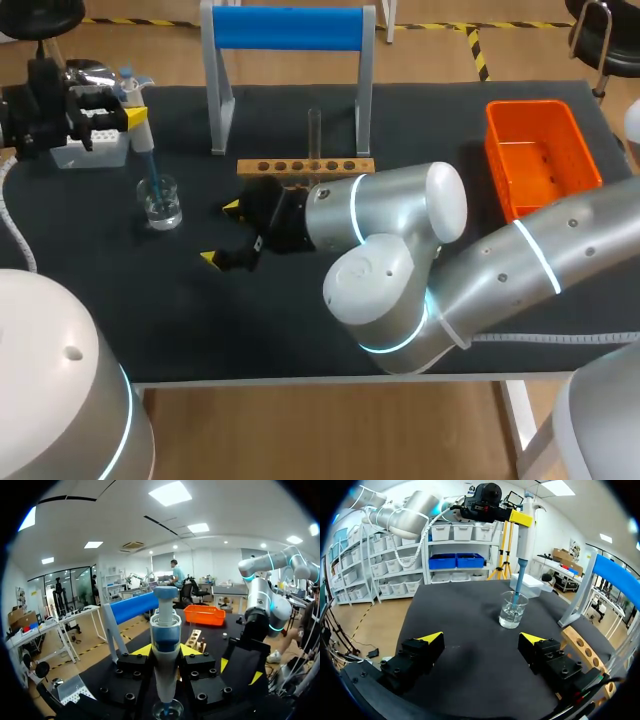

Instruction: Invert the test tube, pick up the pipette, mount the tip to pipette, aspirate from beaker and dispense into the tube, eject the tip, return the pipette, and cap with the stopper.

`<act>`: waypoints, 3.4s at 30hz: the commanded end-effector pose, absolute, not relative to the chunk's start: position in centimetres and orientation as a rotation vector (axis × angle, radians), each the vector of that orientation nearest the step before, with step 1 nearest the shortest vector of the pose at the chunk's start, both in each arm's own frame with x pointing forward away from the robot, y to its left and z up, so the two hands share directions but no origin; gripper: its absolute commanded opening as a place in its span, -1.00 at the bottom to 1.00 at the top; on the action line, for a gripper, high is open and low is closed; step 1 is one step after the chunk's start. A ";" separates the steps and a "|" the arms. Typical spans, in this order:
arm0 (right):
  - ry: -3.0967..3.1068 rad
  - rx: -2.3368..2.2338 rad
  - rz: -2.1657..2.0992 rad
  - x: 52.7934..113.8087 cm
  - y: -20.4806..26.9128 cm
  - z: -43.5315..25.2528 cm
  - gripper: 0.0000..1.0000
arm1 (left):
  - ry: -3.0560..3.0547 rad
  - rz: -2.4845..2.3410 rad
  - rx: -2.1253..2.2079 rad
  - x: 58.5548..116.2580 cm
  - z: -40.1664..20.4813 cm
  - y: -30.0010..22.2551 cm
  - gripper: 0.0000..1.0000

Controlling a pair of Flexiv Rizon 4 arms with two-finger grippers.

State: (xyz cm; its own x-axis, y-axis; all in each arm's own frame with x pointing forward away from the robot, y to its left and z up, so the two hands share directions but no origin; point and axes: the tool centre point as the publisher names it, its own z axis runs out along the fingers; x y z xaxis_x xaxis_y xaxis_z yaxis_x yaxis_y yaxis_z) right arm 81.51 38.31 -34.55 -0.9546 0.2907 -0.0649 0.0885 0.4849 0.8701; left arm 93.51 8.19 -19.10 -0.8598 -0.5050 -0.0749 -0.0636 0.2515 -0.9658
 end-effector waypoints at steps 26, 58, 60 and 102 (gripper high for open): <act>2.528 0.329 1.455 81.5 38.4 -34.5 1.00 | 2.159 -1.638 -0.524 93.4 -19.1 8.1 -1.00; 2.595 0.093 1.569 80.4 32.3 -23.8 1.00 | 2.159 -1.638 -0.524 93.4 -19.1 8.1 -1.00; 2.610 0.064 1.580 80.5 31.8 -22.9 1.00 | 2.159 -1.638 -0.524 93.4 -19.1 8.1 -1.00; 2.848 -0.678 1.873 91.7 34.8 -12.2 1.00 | 2.159 -1.638 -0.524 93.4 -19.1 8.1 -1.00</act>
